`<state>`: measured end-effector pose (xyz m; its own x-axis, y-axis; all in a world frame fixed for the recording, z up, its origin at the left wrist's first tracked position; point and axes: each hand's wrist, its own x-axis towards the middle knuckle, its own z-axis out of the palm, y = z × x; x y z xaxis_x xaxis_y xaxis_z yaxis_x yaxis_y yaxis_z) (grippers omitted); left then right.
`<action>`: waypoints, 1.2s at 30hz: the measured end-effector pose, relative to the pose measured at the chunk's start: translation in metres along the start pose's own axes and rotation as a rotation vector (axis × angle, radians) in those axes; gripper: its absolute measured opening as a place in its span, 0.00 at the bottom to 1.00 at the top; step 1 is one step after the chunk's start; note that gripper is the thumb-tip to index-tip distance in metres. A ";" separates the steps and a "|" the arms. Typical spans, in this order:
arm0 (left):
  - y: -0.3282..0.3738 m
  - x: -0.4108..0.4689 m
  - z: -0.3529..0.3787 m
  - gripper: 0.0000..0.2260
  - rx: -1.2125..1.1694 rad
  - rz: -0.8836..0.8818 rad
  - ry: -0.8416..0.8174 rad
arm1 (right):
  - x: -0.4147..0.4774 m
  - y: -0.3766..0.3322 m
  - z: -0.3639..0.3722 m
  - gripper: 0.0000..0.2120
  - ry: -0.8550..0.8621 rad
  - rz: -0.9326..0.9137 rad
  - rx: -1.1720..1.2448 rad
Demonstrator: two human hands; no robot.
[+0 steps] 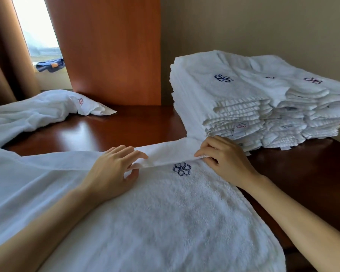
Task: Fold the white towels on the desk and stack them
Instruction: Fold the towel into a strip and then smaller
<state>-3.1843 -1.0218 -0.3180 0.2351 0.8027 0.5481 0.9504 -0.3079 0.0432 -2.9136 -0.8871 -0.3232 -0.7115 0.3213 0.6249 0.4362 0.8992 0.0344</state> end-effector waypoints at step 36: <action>0.018 0.001 -0.004 0.12 -0.281 0.248 -0.229 | 0.007 -0.025 -0.003 0.18 -0.345 0.221 0.311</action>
<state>-3.1676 -1.0284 -0.3136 0.5181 0.7700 0.3724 0.7747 -0.6069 0.1772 -2.9277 -0.9083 -0.3170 -0.7838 0.5461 0.2955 0.4498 0.8275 -0.3362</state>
